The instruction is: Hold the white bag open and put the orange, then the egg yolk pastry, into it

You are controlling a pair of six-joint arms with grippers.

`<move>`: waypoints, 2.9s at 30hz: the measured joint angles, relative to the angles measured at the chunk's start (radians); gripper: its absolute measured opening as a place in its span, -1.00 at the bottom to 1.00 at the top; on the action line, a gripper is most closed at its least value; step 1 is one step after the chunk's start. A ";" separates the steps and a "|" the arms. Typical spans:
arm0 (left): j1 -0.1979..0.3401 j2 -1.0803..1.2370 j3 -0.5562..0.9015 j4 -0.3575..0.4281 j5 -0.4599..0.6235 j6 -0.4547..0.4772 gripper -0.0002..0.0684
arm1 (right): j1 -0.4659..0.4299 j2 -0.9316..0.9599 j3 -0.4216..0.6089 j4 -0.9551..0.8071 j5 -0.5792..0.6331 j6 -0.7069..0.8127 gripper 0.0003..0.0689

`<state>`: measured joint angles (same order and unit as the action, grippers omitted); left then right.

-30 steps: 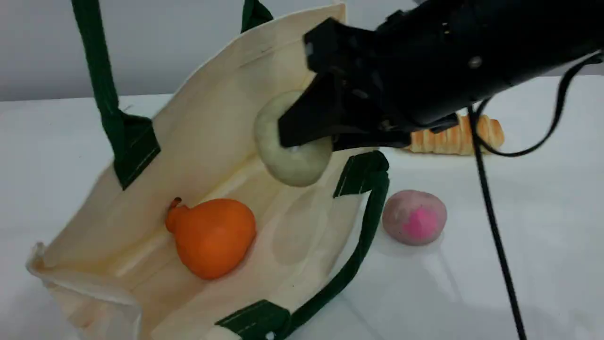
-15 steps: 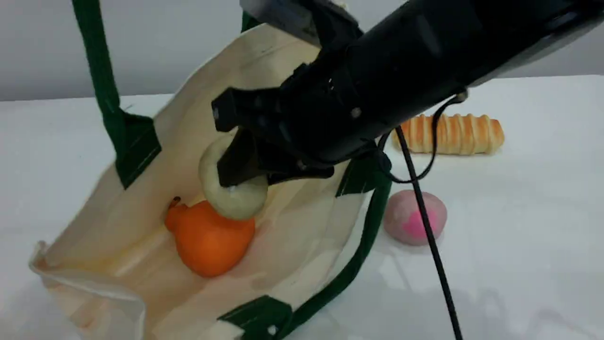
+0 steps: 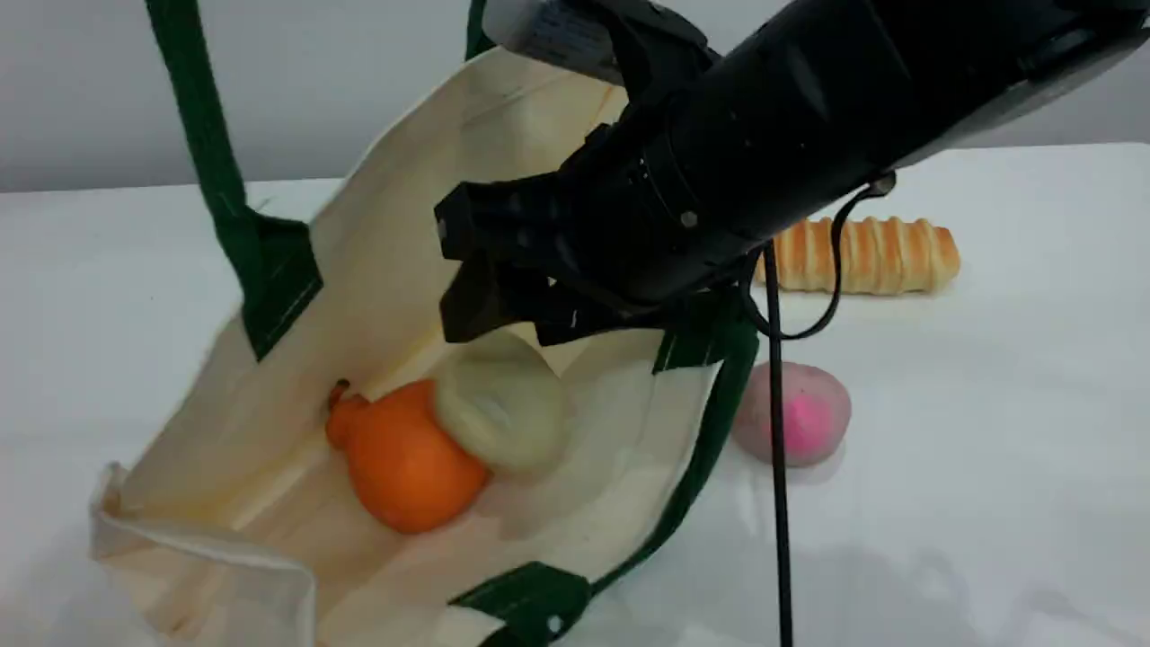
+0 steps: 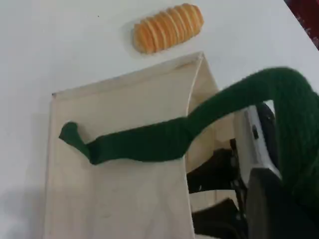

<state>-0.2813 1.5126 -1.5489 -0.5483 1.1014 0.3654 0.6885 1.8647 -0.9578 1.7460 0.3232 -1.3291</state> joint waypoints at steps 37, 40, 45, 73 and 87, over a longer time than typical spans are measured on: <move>0.000 0.120 0.021 0.185 0.076 0.056 0.27 | -0.273 -0.707 0.034 -1.329 0.577 1.030 0.37; 0.000 0.118 0.021 0.187 0.099 0.056 0.39 | -0.273 -0.748 0.034 -1.410 0.663 1.090 0.33; 0.000 0.086 0.021 0.187 0.121 0.056 0.42 | -0.273 -0.818 0.034 -1.575 0.835 1.206 0.32; -0.133 -0.164 0.021 0.106 0.121 0.057 0.42 | -0.272 -1.764 0.440 -1.729 0.732 1.329 0.32; -0.154 -0.356 0.258 0.136 0.119 -0.040 0.40 | -0.272 -1.775 0.443 -1.716 0.732 1.324 0.32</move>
<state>-0.4355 1.1569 -1.2905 -0.4122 1.2202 0.3253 0.4163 0.0893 -0.5148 0.0296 1.0555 -0.0054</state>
